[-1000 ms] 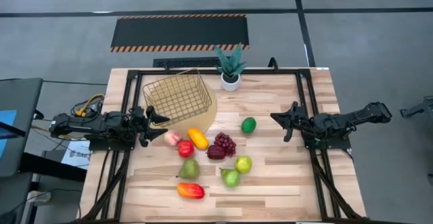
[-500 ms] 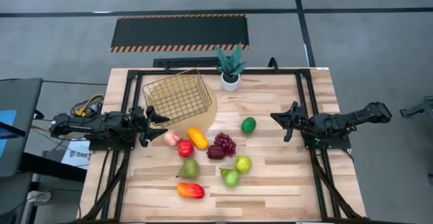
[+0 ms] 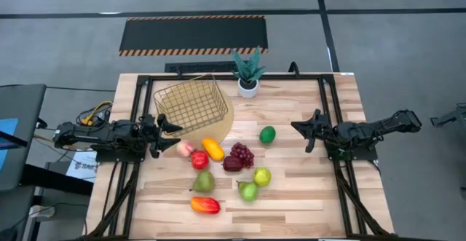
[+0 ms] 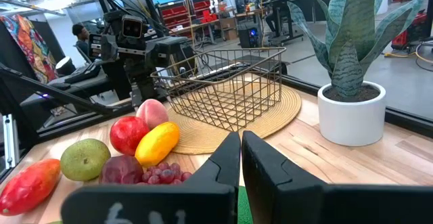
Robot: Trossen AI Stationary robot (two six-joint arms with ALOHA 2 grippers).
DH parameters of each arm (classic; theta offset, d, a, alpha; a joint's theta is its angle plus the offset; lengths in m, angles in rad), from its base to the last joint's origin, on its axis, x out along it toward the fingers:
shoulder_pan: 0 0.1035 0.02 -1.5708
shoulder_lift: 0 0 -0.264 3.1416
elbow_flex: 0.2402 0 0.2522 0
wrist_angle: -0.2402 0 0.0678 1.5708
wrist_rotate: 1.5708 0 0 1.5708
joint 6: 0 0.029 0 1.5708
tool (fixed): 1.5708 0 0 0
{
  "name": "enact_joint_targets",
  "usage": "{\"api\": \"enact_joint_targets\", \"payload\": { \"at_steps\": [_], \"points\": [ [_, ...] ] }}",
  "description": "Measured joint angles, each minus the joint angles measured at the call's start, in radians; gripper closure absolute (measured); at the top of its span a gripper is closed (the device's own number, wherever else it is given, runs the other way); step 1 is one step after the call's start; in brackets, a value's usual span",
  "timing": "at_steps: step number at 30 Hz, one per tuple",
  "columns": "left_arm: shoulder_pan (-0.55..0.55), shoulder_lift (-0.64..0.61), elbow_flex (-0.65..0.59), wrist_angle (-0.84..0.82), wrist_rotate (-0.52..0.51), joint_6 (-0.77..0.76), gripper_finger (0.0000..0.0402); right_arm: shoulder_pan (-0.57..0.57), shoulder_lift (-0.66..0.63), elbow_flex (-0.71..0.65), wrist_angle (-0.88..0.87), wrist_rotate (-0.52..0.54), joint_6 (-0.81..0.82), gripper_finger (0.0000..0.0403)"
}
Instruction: Build produce basket
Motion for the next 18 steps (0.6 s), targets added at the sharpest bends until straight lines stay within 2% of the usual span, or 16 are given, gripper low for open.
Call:
{"api": "enact_joint_targets", "payload": {
  "at_steps": [12, 16, 18],
  "points": [
    [0.0, 0.0, 0.0, 0.009, -0.053, -0.117, 0.0127, 0.0, 0.0, 0.0, 0.0, 0.0, 0.0, 0.0365],
    [0.0, 0.0, 0.0, 0.017, -0.126, -0.072, 0.0127, 0.0, 0.0, 0.0, 0.0, 0.0, 0.0, 0.0365],
    [0.0, 0.0, 0.0, 0.018, -0.131, -0.116, 0.0127, 0.0, 0.0, 0.0, 0.0, 0.0, 0.0, 0.0365]
  ]
}}
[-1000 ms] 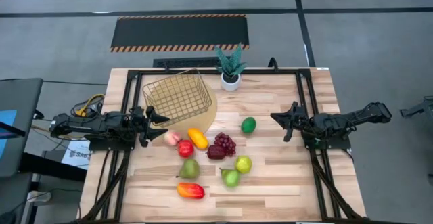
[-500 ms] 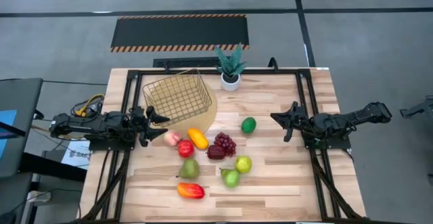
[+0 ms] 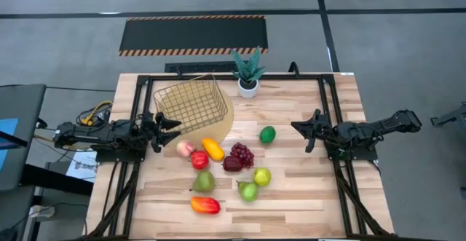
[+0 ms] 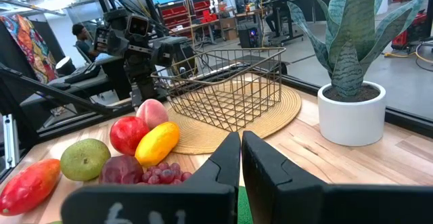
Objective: Build produce basket
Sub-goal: Put the peach into the wire basket
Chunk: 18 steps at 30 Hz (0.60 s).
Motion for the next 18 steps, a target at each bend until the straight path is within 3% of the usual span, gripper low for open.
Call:
{"api": "enact_joint_targets", "payload": {
  "at_steps": [3, 10, 18],
  "points": [
    [0.0, 0.0, 0.0, 0.01, -0.001, -0.064, 0.0127, 0.0, 0.0, 0.0, 0.0, 0.0, 0.0, 0.0365],
    [0.0, 0.0, 0.0, 0.004, -0.029, -0.044, 0.0127, 0.0, 0.0, 0.0, 0.0, 0.0, 0.0, 0.0365],
    [0.0, 0.0, 0.0, 0.015, -0.107, -0.287, 0.0127, 0.0, 0.0, 0.0, 0.0, 0.0, 0.0, 0.0365]
  ]
}}
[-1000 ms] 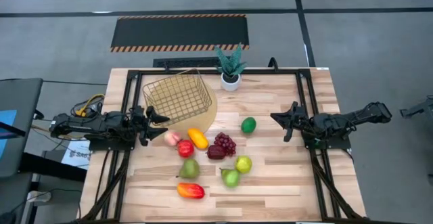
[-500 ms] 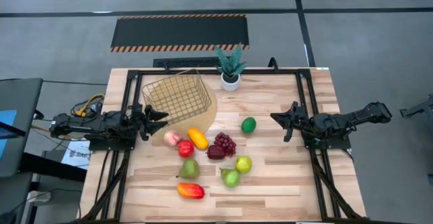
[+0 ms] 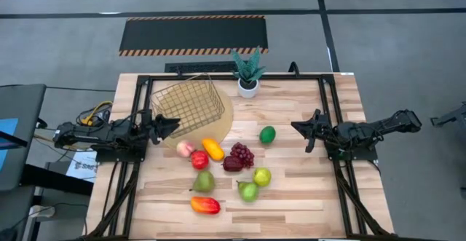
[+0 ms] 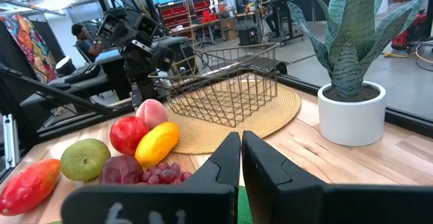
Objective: Build produce basket
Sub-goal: Put the peach into the wire basket
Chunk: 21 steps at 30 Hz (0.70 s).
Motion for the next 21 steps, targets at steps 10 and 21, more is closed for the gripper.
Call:
{"api": "enact_joint_targets", "payload": {
  "at_steps": [10, 21],
  "points": [
    [0.0, 0.001, 0.0, 0.028, -0.111, -0.247, 0.0127, 0.0, 0.0, -0.002, 0.027, 0.0, 0.021, 0.0365],
    [0.0, 0.001, 0.002, 0.088, -0.01, -0.243, 0.0127, 0.001, 0.0, -0.002, 0.094, -0.009, 0.566, 0.0365]
  ]
}}
